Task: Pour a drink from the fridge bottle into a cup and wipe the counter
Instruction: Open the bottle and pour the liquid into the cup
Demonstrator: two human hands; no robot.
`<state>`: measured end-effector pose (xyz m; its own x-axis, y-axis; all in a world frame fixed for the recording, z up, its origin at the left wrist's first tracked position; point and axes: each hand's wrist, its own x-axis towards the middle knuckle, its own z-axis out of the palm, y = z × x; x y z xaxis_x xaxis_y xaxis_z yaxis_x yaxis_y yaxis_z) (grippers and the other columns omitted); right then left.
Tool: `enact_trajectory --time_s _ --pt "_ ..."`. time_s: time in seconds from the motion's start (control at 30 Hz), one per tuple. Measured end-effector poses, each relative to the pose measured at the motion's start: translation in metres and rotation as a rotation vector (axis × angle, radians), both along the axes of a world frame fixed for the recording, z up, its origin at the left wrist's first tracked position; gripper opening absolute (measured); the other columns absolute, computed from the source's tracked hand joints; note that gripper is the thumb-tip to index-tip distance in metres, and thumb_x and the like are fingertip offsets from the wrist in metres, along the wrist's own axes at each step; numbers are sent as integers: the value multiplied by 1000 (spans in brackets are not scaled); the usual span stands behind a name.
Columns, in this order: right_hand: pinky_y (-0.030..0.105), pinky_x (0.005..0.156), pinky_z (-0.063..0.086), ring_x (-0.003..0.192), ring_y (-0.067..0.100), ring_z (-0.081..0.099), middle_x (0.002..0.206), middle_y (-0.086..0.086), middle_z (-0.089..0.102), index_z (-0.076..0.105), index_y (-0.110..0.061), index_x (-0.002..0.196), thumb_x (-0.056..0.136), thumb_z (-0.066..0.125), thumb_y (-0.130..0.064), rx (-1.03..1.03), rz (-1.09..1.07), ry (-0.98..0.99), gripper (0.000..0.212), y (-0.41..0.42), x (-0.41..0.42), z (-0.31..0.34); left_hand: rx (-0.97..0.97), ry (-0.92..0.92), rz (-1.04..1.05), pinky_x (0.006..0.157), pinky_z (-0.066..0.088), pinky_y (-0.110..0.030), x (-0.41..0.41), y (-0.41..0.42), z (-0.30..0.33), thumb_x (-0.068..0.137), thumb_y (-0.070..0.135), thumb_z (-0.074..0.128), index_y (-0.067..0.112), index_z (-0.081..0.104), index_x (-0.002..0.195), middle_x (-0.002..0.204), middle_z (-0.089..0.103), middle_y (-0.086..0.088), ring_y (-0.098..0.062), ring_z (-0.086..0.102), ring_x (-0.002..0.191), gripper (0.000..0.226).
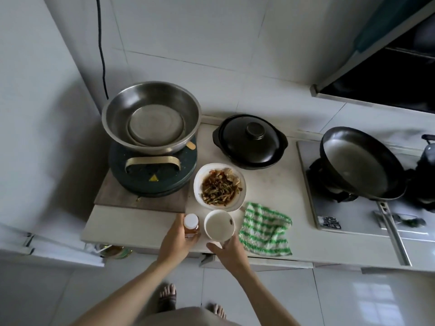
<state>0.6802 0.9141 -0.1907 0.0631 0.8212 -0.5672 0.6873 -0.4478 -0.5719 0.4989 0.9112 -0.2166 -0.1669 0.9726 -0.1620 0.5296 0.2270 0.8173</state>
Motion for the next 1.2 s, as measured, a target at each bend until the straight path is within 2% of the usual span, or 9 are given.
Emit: enact_trajectory --time_s 0.13,0.3,0.4,0.5,0.57,0.83,1.0,1.1,1.2 --pt "39 87 53 119 31 60 144 10 32 8 -11 156 79 72 -55 42 188 -390 110 -4 -3 31 -13 18 -70 81 58 -40 -5 1 -4 80 36 82 26 47 121 117 65 6 -13 66 102 56" --pt "42 83 52 110 29 63 125 8 54 40 -14 135 93 50 -54 379 421 -488 59 18 -57 82 72 65 -108 93 55 -31 -10 0 -9 78 34 84 17 43 142 136 58 -3 -16 61 118 78" --pt "44 76 56 108 33 64 124 15 55 44 -11 137 101 52 -36 441 810 -614 44 26 -90 89 148 52 -177 101 49 -25 -14 0 -6 89 29 70 21 46 141 138 58 1 -12 59 123 58" --pt "37 67 55 107 32 65 119 16 53 43 -10 143 103 54 -26 358 928 -792 44 31 -103 80 170 48 -204 91 44 -5 -23 0 -9 91 31 67 27 48 140 131 55 19 14 51 116 53" --pt "36 66 55 99 32 71 103 15 49 39 -6 145 106 48 -23 288 829 -781 44 31 -107 75 193 42 -245 86 38 3 -27 -2 -15 87 25 75 28 46 143 133 53 19 22 44 115 63" --pt "41 75 61 97 34 71 109 21 66 40 -6 121 101 54 -12 333 810 -729 25 33 -101 62 261 247 -330 80 60 -24 -21 1 -20 66 14 92 2 56 135 124 70 -9 -16 73 100 78" --pt "44 86 53 105 37 62 120 24 57 30 -3 142 98 54 -9 421 1126 -706 51 46 -85 58 168 351 -318 88 58 -24 -25 -1 -34 97 37 60 11 48 141 130 63 -1 -11 68 108 53" --pt "45 87 50 111 37 58 132 23 47 28 -5 148 100 51 -10 492 1283 -690 53 58 -73 66 140 259 -312 106 48 -26 -28 -3 -35 96 71 21 49 48 137 141 56 16 -3 56 126 53" --pt "42 77 50 109 34 60 129 16 52 35 -11 147 104 43 -38 476 1177 -671 51 57 -78 71 104 170 -279 111 37 -16 -28 0 -37 104 50 34 47 37 146 153 44 16 5 43 135 42"
